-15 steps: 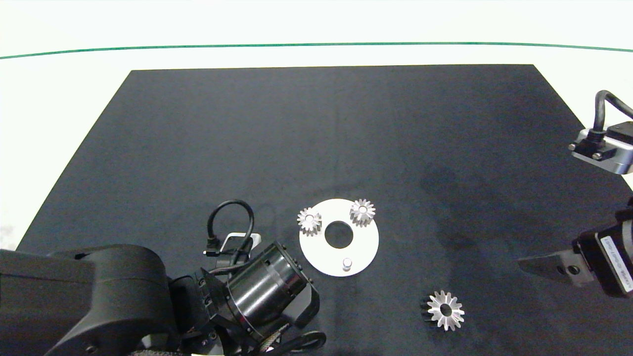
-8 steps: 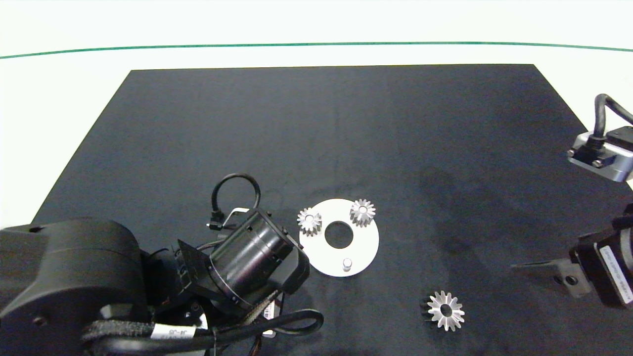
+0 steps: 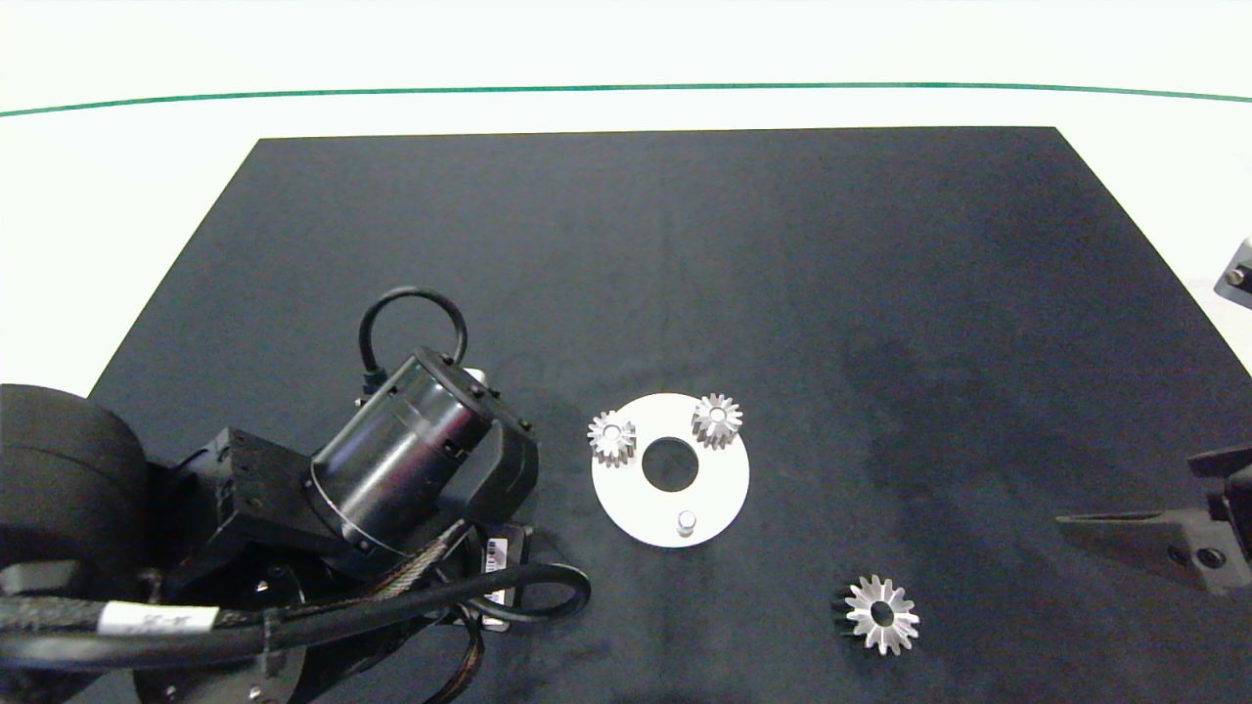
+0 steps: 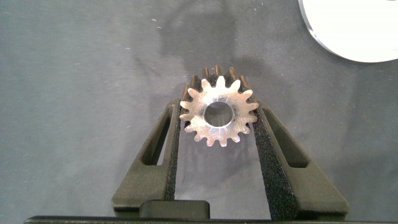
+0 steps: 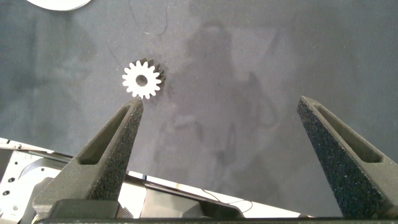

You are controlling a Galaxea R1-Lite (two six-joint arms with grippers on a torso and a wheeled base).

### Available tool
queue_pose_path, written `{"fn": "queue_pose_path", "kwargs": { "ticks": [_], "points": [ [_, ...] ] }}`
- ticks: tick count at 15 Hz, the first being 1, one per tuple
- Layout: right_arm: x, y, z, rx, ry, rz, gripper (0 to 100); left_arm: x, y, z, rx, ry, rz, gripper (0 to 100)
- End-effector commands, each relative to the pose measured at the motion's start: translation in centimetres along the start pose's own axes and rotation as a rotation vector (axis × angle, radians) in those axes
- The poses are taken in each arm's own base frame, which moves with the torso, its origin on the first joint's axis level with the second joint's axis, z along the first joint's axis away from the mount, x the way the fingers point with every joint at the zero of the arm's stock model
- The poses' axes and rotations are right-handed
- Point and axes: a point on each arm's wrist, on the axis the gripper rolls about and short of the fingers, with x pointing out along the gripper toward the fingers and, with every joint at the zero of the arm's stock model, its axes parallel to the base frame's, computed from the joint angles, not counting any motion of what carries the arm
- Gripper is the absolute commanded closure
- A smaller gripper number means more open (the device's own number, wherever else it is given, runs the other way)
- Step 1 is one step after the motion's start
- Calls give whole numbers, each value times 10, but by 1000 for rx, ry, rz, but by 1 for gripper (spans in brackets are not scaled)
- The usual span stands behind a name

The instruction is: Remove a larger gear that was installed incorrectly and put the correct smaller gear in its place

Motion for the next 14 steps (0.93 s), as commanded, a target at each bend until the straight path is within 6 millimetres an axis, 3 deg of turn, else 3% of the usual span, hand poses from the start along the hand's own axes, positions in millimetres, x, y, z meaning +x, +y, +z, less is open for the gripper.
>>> {"fn": "queue_pose_path", "kwargs": {
  "ticks": [1,6,10,14],
  "points": [
    [-1,-1,-1,2,-1,-3,0,-21,13,4,9,-56,-27,99],
    [-7,-5,-2,4,-22,-9,0,-27,13,9,120,-84,-40,99],
    [-17,-15,-3,6,-58,-28,0,-16,-18,28,189,-91,-65,99],
    [-22,-20,-5,12,-72,-45,0,-17,-45,20,281,-49,-100,99]
  ]
}}
